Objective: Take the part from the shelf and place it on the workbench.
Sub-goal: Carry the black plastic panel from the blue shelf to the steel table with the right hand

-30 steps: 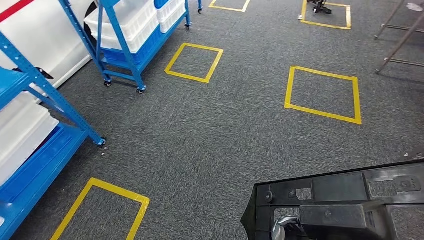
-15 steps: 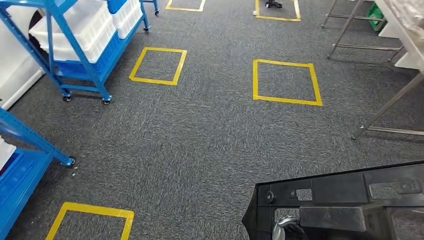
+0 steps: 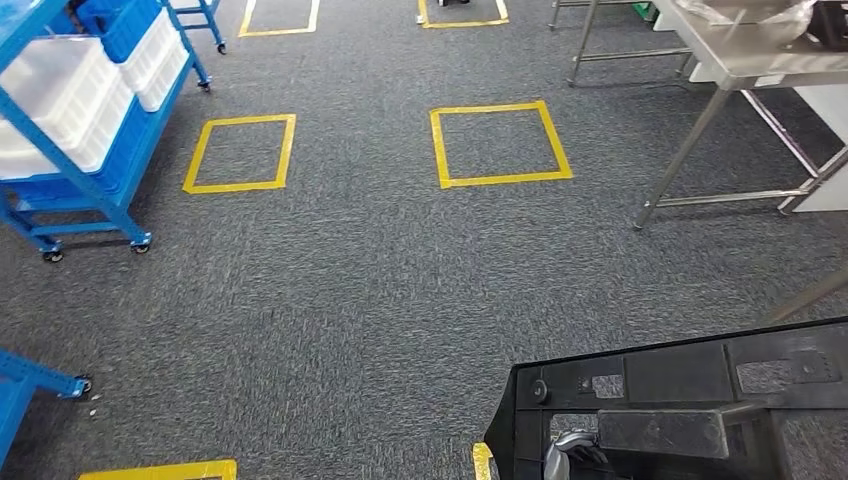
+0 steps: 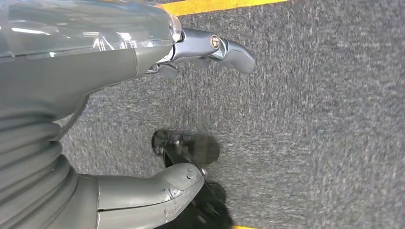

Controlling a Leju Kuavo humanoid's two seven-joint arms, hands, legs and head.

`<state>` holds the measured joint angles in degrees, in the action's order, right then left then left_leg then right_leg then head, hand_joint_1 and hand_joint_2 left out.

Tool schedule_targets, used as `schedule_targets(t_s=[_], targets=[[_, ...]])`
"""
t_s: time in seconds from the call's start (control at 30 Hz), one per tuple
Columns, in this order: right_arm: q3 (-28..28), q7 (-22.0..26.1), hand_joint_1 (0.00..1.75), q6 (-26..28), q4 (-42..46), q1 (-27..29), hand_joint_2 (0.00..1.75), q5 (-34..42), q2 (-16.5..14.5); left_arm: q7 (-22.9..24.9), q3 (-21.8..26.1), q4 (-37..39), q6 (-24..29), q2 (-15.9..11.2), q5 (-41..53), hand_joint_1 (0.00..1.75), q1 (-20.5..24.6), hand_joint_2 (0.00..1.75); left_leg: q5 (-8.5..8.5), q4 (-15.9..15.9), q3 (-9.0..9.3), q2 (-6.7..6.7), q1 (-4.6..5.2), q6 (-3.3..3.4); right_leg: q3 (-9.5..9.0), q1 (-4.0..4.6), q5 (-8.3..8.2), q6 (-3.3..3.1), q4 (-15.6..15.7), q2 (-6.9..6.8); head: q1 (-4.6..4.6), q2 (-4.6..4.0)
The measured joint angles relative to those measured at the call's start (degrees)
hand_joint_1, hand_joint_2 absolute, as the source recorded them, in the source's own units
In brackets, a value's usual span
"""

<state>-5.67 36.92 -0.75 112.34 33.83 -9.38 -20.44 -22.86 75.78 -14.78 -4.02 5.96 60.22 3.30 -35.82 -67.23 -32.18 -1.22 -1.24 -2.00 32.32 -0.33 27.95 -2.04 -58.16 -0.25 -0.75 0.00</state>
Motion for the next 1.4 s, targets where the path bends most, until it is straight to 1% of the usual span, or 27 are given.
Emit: schedule_targets(t_s=[0.07,0.1,0.17,0.23,0.3,0.37,0.43,0.5,0.57,0.6,0.63,0.67,0.73,0.77,0.8,0.87,0.9,0.97,1.03,1.07,1.1,1.13,1.2,1.27,1.33,1.37,1.4], targets=[[0.01,-0.02,1.75,0.00,0.00,0.03,1.75,-0.04,-0.05,0.01,0.01,0.00,0.00,0.01,0.00,0.00,-0.25,1.75,-1.99,-6.41,-3.18,0.74,0.04,0.07,-0.02,0.22,0.01,-0.16,-0.08,1.59,-0.05,0.00],[0.02,-0.03,1.75,0.01,0.00,0.04,1.75,-0.05,-0.06,0.02,0.01,0.00,0.00,0.01,0.01,0.00,-0.30,1.75,-1.26,-6.90,-3.67,0.86,0.07,0.21,-0.08,0.32,0.03,-0.18,-0.15,2.45,-0.05,0.00],[0.03,-0.07,1.75,0.03,0.00,0.06,1.75,-0.07,-0.07,0.01,0.01,0.00,0.00,0.01,0.03,0.00,-0.28,1.75,3.12,-1.23,-1.71,1.79,0.08,0.72,-0.24,0.41,0.11,-0.16,-0.34,4.16,-0.05,0.00],[0.03,-0.09,1.75,0.07,0.00,0.03,1.75,-0.08,-0.07,-0.01,0.02,0.00,0.00,-0.01,0.04,0.00,-0.29,1.75,6.34,6.09,1.07,4.41,0.09,1.29,-0.14,0.43,0.17,0.08,-0.58,5.70,-0.02,-0.01],[0.04,-0.13,1.75,0.10,0.02,0.07,1.75,-0.13,-0.07,-0.01,0.02,0.00,0.01,-0.02,0.10,0.00,-0.29,1.75,6.67,8.83,2.10,5.71,0.29,1.57,0.33,0.19,-0.02,0.70,-0.65,7.03,-0.02,-0.01],[0.06,-0.16,1.75,0.14,0.04,0.22,1.75,-0.19,-0.07,-0.03,0.02,0.00,0.02,0.08,0.22,0.00,-0.10,1.75,7.02,9.51,2.38,4.55,0.35,2.01,0.69,-0.10,-0.26,1.49,-0.55,7.98,0.02,0.00],[0.08,-0.18,1.75,0.20,0.14,0.30,1.75,-0.21,-0.07,-0.09,0.02,0.00,0.02,0.25,0.30,0.00,0.06,1.75,7.58,10.49,2.75,3.05,0.16,2.76,1.62,0.11,1.02,2.02,-2.27,5.83,0.34,-0.01],[0.09,-0.20,1.75,0.26,0.23,0.25,1.75,-0.23,-0.07,-0.15,0.02,0.00,0.02,0.33,0.33,0.00,-0.08,1.75,7.78,10.99,2.90,1.38,0.19,3.19,4.61,0.23,4.46,2.32,-8.26,2.27,0.74,-0.01],[0.11,-0.25,1.75,0.27,0.22,0.24,1.75,-0.26,-0.07,-0.16,0.02,0.00,0.02,0.34,0.36,0.00,-0.26,1.75,7.65,10.95,2.88,-0.39,0.29,3.21,7.91,-0.03,6.98,2.65,-14.78,0.91,0.86,-0.01],[0.12,-0.27,1.75,0.27,0.22,0.27,1.75,-0.29,-0.07,-0.16,0.02,0.00,0.02,0.34,0.36,0.00,-0.27,1.75,7.54,10.92,2.92,-1.22,0.31,3.13,8.38,-0.19,6.76,2.79,-15.75,0.66,0.87,-0.01],[0.13,-0.28,1.75,0.27,0.22,0.28,1.75,-0.34,-0.07,-0.16,0.02,0.00,0.02,0.36,0.37,0.00,-0.24,1.75,7.41,10.87,2.99,-2.00,0.30,3.04,7.70,-0.31,5.52,2.87,-14.54,0.40,0.87,-0.01],[0.14,-0.29,1.75,0.27,0.22,0.28,1.75,-0.39,-0.07,-0.16,0.02,0.00,0.02,0.40,0.38,0.00,-0.18,1.75,7.24,10.81,3.16,-2.69,0.30,2.89,5.86,-0.38,3.59,2.86,-11.24,-0.24,0.88,-0.01],[0.14,-0.30,1.75,0.27,0.23,0.22,1.75,-0.46,-0.07,-0.16,0.02,0.00,0.02,0.49,0.39,0.00,-0.11,1.75,6.75,10.63,3.59,-3.90,0.45,2.40,1.55,-0.12,0.78,2.50,-3.40,-2.79,0.85,-0.01],[0.14,-0.30,1.75,0.27,0.24,0.19,1.75,-0.47,-0.07,-0.16,0.02,0.00,0.02,0.51,0.40,0.00,-0.08,1.75,6.50,10.55,3.78,-4.40,0.56,2.09,0.25,0.09,0.23,2.24,-0.98,-3.66,0.78,-0.01],[0.15,-0.30,1.75,0.27,0.25,0.18,1.75,-0.47,-0.07,-0.16,0.02,0.00,0.02,0.52,0.40,0.00,-0.03,1.75,6.31,10.50,3.97,-4.92,0.68,1.77,-0.22,0.34,0.28,1.99,-0.01,-3.97,0.71,-0.01],[0.18,-0.31,1.75,0.27,0.27,0.26,1.75,-0.48,-0.07,-0.16,0.02,0.00,0.02,0.54,0.41,0.00,0.19,1.75,6.02,10.55,4.40,-5.95,0.69,1.14,-0.14,0.49,0.19,1.41,0.08,-2.60,0.63,-0.01],[0.20,-0.31,1.75,0.27,0.28,0.31,1.75,-0.48,-0.08,-0.16,0.02,0.00,0.02,0.56,0.41,0.00,0.30,1.75,5.66,10.32,4.58,-5.64,0.57,0.82,-0.21,0.41,0.07,1.10,0.26,-1.95,0.62,-0.01],[0.21,-0.29,1.75,0.28,0.30,0.28,1.75,-0.49,-0.10,-0.18,0.02,0.01,0.01,0.63,0.43,0.00,0.35,1.75,3.41,7.16,3.45,-2.94,0.30,0.36,-0.41,0.06,-0.23,0.39,0.69,-0.68,0.39,-0.01],[0.21,-0.30,1.75,0.27,0.30,0.22,1.75,-0.50,-0.11,-0.20,0.02,0.02,0.02,0.63,0.43,0.00,0.09,1.75,-0.28,-0.29,-0.07,0.02,0.14,0.19,-0.34,0.08,-0.29,-0.02,0.70,0.65,0.14,-0.01],[0.21,-0.31,1.75,0.27,0.29,0.22,1.75,-0.50,-0.11,-0.19,0.02,0.02,0.04,0.61,0.43,0.00,-0.09,1.75,-1.58,-4.05,-2.02,0.53,0.11,0.13,-0.33,0.15,-0.29,-0.11,0.66,1.46,0.12,-0.01],[0.21,-0.31,1.75,0.27,0.28,0.23,1.75,-0.50,-0.11,-0.18,0.02,0.02,0.04,0.60,0.43,0.00,-0.23,1.75,-1.81,-6.25,-3.34,0.74,0.12,0.11,-0.35,0.22,-0.27,-0.14,0.60,2.31,0.11,-0.01],[0.21,-0.31,1.75,0.27,0.27,0.23,1.75,-0.50,-0.11,-0.16,0.02,0.02,0.04,0.60,0.43,0.00,-0.28,1.75,-0.72,-6.24,-3.72,0.86,0.12,0.14,-0.40,0.26,-0.24,-0.14,0.51,3.21,0.11,-0.01],[0.21,-0.31,1.75,0.27,0.26,0.23,1.75,-0.50,-0.11,-0.16,0.02,0.02,0.04,0.60,0.43,0.00,-0.21,1.75,3.93,-0.51,-1.88,1.86,0.10,0.42,-0.50,0.26,-0.12,-0.01,0.23,4.89,0.11,0.00],[0.21,-0.31,1.75,0.27,0.26,0.20,1.75,-0.50,-0.11,-0.16,0.02,0.02,0.04,0.56,0.43,0.00,-0.13,1.75,6.90,6.15,0.57,4.75,0.05,0.88,-0.18,0.27,0.07,0.41,-0.30,6.40,0.16,0.00],[0.21,-0.31,1.75,0.27,0.25,0.22,1.75,-0.50,-0.11,-0.16,0.02,0.02,0.04,0.54,0.43,0.00,-0.16,1.75,6.95,8.59,1.50,6.17,0.19,1.34,0.45,0.04,-0.04,1.11,-0.57,7.82,0.17,0.00],[0.21,-0.31,1.75,0.27,0.25,0.27,1.75,-0.50,-0.12,-0.16,0.02,0.02,0.04,0.54,0.43,0.00,-0.13,1.75,6.93,8.96,1.69,5.55,0.26,1.62,0.71,-0.09,-0.26,1.55,-0.44,8.59,0.15,0.00],[0.21,-0.31,1.75,0.27,0.26,0.33,1.75,-0.50,-0.12,-0.17,0.02,0.03,0.04,0.55,0.43,0.00,-0.06,1.75,7.16,9.29,1.83,4.76,0.20,1.99,0.83,-0.15,-0.31,1.90,-0.44,8.46,0.15,0.00]])
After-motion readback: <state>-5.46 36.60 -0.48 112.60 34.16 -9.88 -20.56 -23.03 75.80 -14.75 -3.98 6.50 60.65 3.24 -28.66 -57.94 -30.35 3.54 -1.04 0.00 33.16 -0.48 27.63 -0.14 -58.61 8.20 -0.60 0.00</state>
